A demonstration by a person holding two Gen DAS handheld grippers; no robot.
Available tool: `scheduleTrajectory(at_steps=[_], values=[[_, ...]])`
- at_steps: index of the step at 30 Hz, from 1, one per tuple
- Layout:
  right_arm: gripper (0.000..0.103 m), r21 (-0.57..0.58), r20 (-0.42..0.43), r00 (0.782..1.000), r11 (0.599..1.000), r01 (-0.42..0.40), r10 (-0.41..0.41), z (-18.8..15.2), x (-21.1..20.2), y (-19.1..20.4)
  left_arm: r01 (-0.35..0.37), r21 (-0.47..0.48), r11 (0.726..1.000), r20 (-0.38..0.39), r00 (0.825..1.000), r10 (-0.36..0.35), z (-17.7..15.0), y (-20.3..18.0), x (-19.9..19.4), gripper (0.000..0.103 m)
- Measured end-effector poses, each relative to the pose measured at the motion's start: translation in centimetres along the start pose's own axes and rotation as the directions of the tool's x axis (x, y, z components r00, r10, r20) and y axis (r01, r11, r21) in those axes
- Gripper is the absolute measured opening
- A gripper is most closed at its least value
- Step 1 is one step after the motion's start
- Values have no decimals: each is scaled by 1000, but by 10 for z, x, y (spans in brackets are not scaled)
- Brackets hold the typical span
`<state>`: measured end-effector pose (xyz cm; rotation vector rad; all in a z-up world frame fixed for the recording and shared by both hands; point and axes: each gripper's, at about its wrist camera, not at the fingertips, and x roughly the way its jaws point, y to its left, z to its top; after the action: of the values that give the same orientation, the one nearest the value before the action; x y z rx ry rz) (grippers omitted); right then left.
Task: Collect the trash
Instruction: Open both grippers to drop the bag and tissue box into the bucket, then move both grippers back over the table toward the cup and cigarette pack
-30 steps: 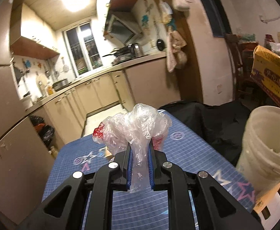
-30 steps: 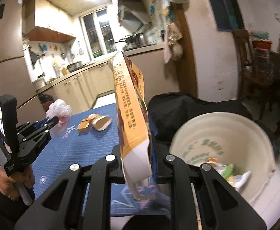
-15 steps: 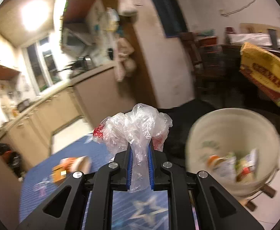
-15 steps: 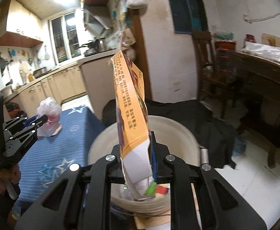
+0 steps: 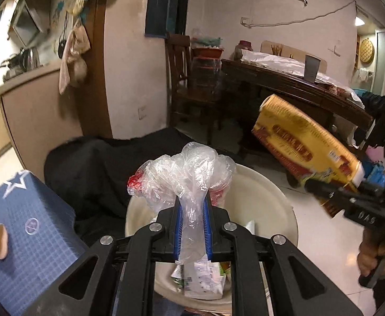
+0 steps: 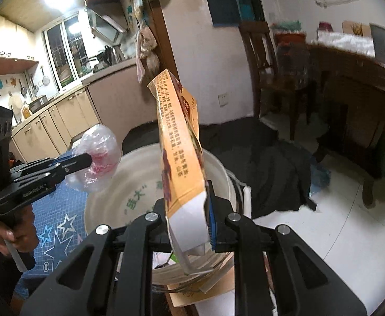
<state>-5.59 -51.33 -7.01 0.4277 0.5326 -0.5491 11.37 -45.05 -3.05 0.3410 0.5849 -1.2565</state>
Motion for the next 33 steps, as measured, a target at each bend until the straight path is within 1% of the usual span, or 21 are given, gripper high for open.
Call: scheduleTrajectory(at_steps=[3, 8, 10, 11, 12, 13, 14, 15, 16, 22, 27, 33], values=[[17, 28, -34, 999, 999, -22, 22, -5, 11, -1, -2, 6, 1000, -11, 1000, 2, -3, 1, 10, 15], [18, 41, -54, 997, 998, -50, 52, 0, 23, -2, -12, 14, 1000, -17, 1000, 12, -1, 4, 12, 16], [23, 28, -58, 997, 998, -50, 51, 3, 28, -1, -6, 16, 1000, -25, 1000, 6, 1, 4, 15, 17], [23, 22, -62, 996, 998, -55, 56, 5, 30, -1, -5, 19, 1000, -26, 1000, 5, 1, 3, 18, 20], [26, 20, -63, 996, 998, -55, 56, 6, 32, -2, -4, 23, 1000, -28, 1000, 5, 2, 3, 18, 25], [40, 19, -64, 997, 999, -45, 46, 7, 34, -3, -6, 29, 1000, -34, 999, 7, 2, 3, 21, 39], [45, 18, -58, 997, 999, -40, 41, 8, 34, -4, -19, 33, 999, -28, 999, 20, 1, 2, 21, 47], [48, 16, -53, 998, 999, -38, 39, 9, 34, -4, -28, 35, 999, -23, 999, 29, 2, 3, 21, 53], [48, 15, -54, 998, 999, -39, 39, 9, 34, -5, -38, 35, 999, -21, 999, 39, 2, 3, 21, 63], [48, 18, -43, 998, 999, -35, 35, 7, 28, -8, -59, 37, 998, -13, 998, 60, -1, 6, 18, 63], [48, 9, -46, 999, 1000, -28, 28, 7, 28, -7, -63, 24, 998, -12, 998, 63, -5, 12, 12, 63], [48, -8, -51, 998, 1000, -27, 26, 7, 29, -2, -87, 6, 996, -1, 996, 87, -9, 19, 0, 63]])
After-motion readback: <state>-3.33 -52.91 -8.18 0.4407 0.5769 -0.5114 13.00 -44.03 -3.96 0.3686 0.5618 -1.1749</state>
